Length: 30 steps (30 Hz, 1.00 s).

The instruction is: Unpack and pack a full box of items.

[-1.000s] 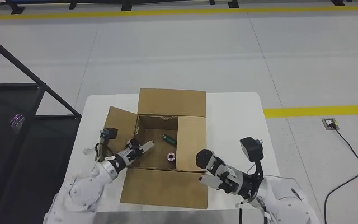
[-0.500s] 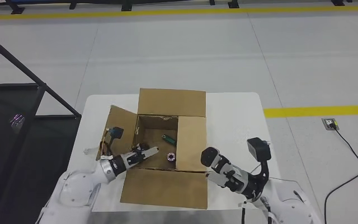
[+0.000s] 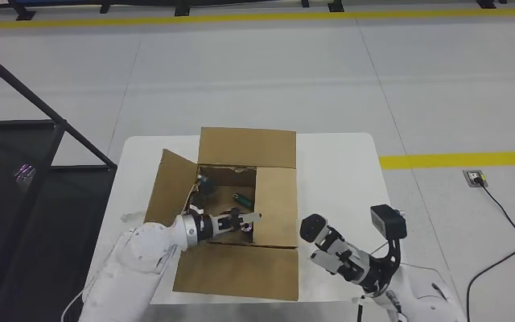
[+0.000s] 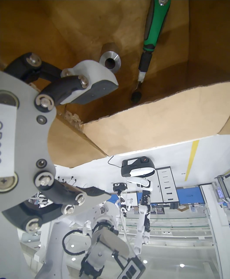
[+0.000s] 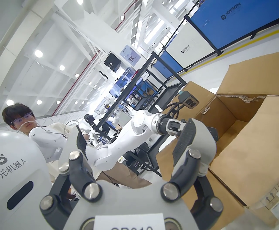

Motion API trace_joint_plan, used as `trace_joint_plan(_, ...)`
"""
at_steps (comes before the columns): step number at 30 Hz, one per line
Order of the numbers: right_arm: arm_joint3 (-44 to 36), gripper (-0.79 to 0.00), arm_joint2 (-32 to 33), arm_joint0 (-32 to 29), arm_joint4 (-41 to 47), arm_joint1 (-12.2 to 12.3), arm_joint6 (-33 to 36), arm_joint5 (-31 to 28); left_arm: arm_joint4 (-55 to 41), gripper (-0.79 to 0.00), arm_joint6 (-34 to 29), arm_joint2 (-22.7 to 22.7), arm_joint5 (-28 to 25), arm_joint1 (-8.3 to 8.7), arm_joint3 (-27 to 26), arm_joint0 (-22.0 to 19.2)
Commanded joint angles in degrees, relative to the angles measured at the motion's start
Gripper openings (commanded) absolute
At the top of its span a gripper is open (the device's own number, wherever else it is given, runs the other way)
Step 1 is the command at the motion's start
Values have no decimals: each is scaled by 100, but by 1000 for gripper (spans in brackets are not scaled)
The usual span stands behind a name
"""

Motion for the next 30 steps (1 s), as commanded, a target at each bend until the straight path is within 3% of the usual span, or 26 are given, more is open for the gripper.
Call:
trace_joint_plan(1, -6, 0, 66, -62, 28, 16, -15, -35, -363, 0, 51, 183, -127, -63, 354, -189)
trace_joint_plan(8, -73, 0, 204, -203, 126, 63, -66, -111, -918, 0, 97, 657, -626, -227, 1111, -589)
trace_joint_plan(17, -152, 0, 250, -246, 122, 110, -107, -52, -1171, 0, 145, 1034, -940, -371, 1626, -879)
trace_joint_plan(24, -160, 0, 241, -227, 135, 140, -140, -35, -1336, 0, 12, 987, -1134, -367, 1645, -862)
trace_joint_plan(30, -173, 0, 206, -178, 127, 160, -210, -54, -1469, 0, 1, 872, -1189, -340, 1350, -752)
